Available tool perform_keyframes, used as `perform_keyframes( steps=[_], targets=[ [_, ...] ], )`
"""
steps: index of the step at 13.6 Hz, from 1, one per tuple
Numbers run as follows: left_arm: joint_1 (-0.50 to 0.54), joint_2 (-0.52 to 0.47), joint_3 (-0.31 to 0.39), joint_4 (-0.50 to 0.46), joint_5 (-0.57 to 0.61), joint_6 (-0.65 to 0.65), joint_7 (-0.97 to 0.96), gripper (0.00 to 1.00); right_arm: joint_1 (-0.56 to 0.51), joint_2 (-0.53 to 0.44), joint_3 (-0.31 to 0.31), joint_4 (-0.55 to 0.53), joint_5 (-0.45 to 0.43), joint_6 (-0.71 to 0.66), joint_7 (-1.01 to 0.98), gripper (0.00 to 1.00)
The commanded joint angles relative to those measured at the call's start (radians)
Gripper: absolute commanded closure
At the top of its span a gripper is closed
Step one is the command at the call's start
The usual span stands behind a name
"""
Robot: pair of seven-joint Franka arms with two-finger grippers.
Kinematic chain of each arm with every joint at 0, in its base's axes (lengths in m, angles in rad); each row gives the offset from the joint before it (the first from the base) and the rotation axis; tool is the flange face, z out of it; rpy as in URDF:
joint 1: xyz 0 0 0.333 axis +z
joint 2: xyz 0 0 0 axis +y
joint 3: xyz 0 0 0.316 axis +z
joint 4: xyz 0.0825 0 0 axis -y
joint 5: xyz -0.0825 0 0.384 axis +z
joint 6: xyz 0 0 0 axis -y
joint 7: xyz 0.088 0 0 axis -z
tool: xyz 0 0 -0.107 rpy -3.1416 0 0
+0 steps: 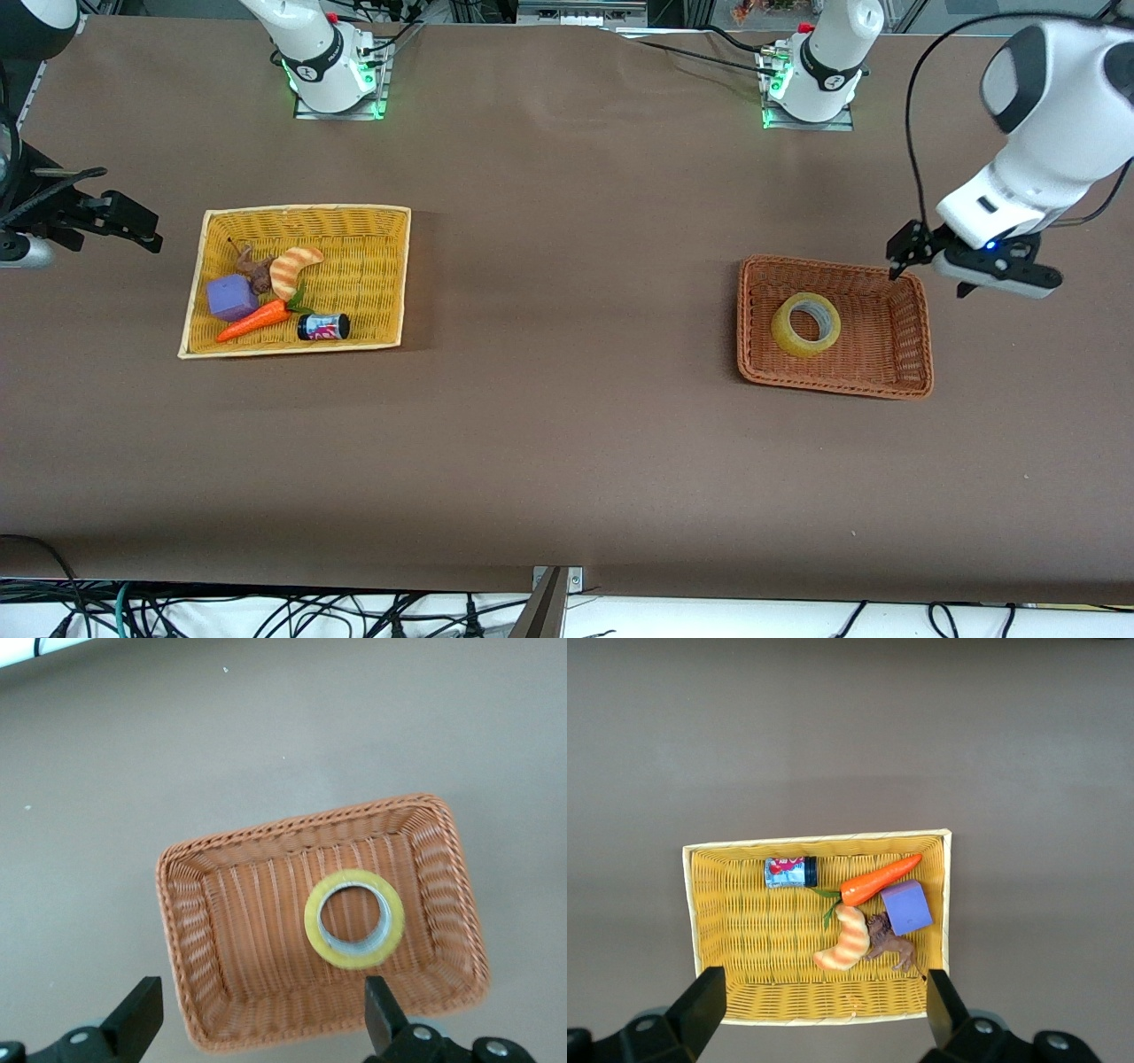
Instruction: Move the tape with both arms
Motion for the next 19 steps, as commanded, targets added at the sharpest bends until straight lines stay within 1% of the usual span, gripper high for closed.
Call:
perform_keyframes(
  steps=[1,2,4,5,7,9,11,12,16,19],
  targets=[
    [-0.011,0.015,-0.045,0.188,0.024,-0.221,-0.004,0.00,0.002,0.008,-0.002,0.021,0.009,-0.005,0.001,0.00],
    [-0.011,0.021,-0.068,0.246,0.026,-0.282,-0.008,0.00,0.002,0.008,-0.002,0.021,0.009,-0.005,0.000,0.00],
    [-0.011,0.055,-0.073,0.381,0.024,-0.419,-0.019,0.00,0.002,0.008,-0.002,0.021,0.010,-0.005,0.001,0.00],
    [-0.011,0.067,-0.074,0.424,0.024,-0.465,-0.019,0.00,0.002,0.015,-0.002,0.021,0.010,-0.005,0.000,0.00],
    [-0.011,0.081,-0.071,0.484,0.024,-0.516,-0.019,0.00,0.002,0.015,-0.002,0.021,0.010,-0.005,-0.002,0.00],
    [-0.011,0.081,-0.056,0.506,0.024,-0.534,-0.019,0.00,0.002,0.015,-0.002,0.021,0.010,-0.005,0.000,0.00],
    [-0.011,0.081,-0.016,0.498,0.021,-0.536,-0.016,0.00,0.002,0.015,-0.002,0.021,0.010,-0.005,0.000,0.00],
    [-0.011,0.081,-0.007,0.497,0.014,-0.536,-0.016,0.00,0.004,0.015,-0.002,0.021,0.010,-0.005,0.001,0.00],
    [-0.009,0.080,-0.008,0.494,0.011,-0.539,-0.034,0.00,0.002,0.015,-0.002,0.021,0.010,-0.005,-0.002,0.00],
    [-0.016,0.080,-0.016,0.497,0.009,-0.554,-0.135,0.00,0.002,0.015,-0.002,0.021,0.010,-0.005,-0.002,0.00]
  ],
)
